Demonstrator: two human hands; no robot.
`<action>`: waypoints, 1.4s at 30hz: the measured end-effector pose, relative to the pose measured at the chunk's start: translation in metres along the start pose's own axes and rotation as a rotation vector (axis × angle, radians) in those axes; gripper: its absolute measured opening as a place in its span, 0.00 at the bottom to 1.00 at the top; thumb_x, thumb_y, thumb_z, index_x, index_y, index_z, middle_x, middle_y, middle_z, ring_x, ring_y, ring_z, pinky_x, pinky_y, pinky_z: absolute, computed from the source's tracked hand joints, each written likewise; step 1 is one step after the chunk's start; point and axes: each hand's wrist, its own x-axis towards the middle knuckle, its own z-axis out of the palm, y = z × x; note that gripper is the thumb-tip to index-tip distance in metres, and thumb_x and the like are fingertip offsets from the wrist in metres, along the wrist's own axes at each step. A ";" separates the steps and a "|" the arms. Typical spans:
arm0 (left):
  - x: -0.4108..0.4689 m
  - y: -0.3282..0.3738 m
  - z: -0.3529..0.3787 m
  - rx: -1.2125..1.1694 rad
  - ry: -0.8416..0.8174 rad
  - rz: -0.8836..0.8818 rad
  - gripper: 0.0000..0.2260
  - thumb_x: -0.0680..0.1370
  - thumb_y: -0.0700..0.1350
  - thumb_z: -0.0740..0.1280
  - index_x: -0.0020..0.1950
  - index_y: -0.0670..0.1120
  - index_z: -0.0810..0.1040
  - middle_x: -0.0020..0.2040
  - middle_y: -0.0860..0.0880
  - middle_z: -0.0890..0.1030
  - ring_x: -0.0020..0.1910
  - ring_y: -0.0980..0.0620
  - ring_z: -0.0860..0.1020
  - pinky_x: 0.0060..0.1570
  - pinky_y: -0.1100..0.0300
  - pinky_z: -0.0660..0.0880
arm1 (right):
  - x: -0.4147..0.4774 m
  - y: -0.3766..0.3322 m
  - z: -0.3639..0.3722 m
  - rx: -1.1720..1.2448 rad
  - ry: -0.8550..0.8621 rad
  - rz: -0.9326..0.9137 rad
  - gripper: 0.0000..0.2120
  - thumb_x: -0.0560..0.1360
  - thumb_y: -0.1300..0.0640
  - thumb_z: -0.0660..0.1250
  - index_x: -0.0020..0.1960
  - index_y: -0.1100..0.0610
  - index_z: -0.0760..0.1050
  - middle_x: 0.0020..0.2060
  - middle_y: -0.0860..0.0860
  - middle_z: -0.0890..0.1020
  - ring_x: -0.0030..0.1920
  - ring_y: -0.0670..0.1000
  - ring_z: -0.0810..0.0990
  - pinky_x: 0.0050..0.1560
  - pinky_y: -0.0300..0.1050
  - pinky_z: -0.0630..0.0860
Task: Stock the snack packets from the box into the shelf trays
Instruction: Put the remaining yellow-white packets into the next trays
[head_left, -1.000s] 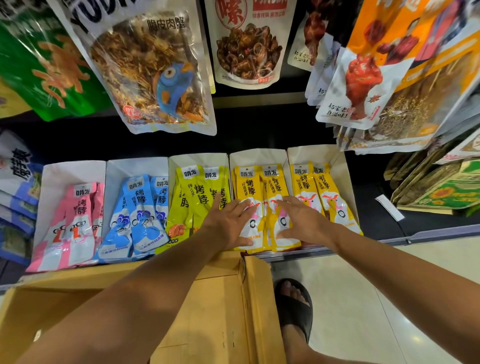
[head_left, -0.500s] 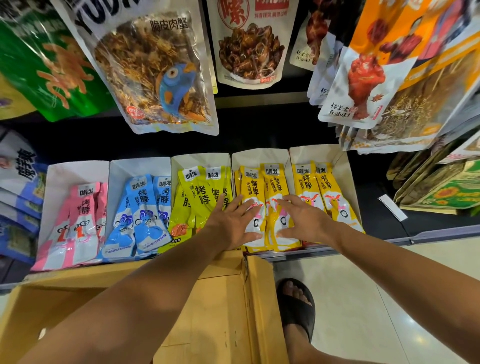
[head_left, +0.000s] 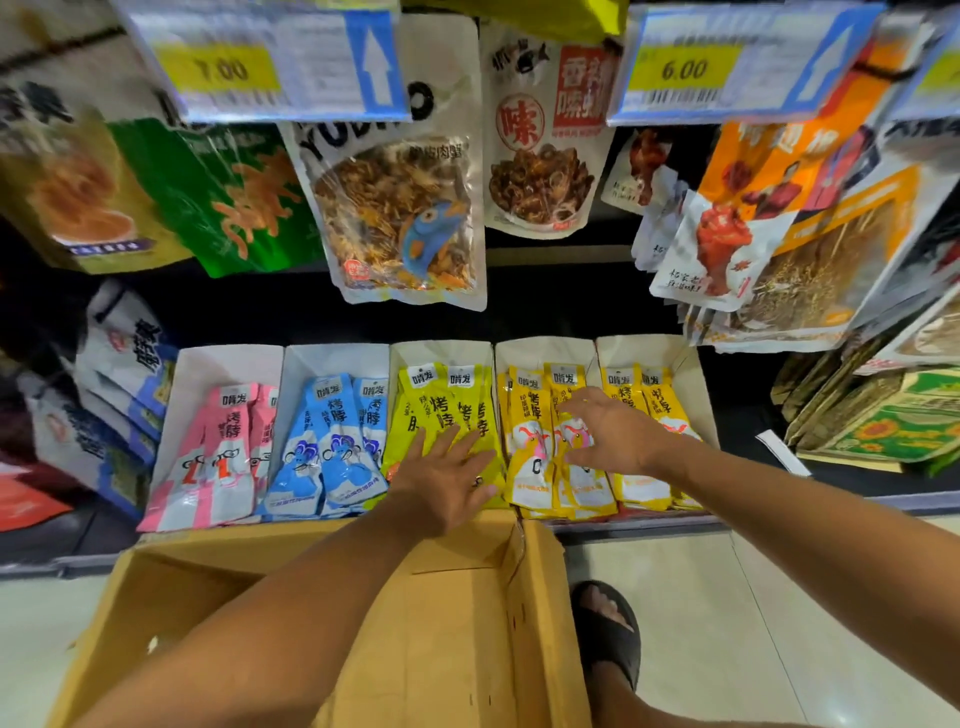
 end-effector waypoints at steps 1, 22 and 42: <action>-0.009 -0.006 0.002 -0.016 0.019 -0.005 0.43 0.72 0.73 0.26 0.84 0.60 0.50 0.85 0.53 0.45 0.83 0.47 0.41 0.78 0.38 0.36 | 0.001 -0.008 -0.005 -0.019 0.004 -0.009 0.38 0.75 0.39 0.70 0.79 0.51 0.60 0.77 0.51 0.59 0.73 0.56 0.67 0.70 0.52 0.70; -0.057 -0.058 0.029 -0.310 -0.013 -0.123 0.29 0.84 0.65 0.49 0.84 0.57 0.49 0.85 0.52 0.48 0.84 0.49 0.46 0.81 0.42 0.47 | 0.069 -0.131 0.075 0.401 0.067 0.345 0.23 0.77 0.50 0.72 0.68 0.57 0.73 0.64 0.56 0.79 0.62 0.58 0.78 0.56 0.49 0.76; -0.055 -0.060 0.036 -0.284 0.042 -0.119 0.27 0.85 0.64 0.45 0.84 0.60 0.50 0.84 0.56 0.41 0.83 0.49 0.42 0.81 0.41 0.49 | 0.093 -0.141 0.084 0.570 0.130 0.579 0.06 0.75 0.56 0.68 0.42 0.59 0.76 0.33 0.55 0.79 0.39 0.57 0.79 0.36 0.45 0.73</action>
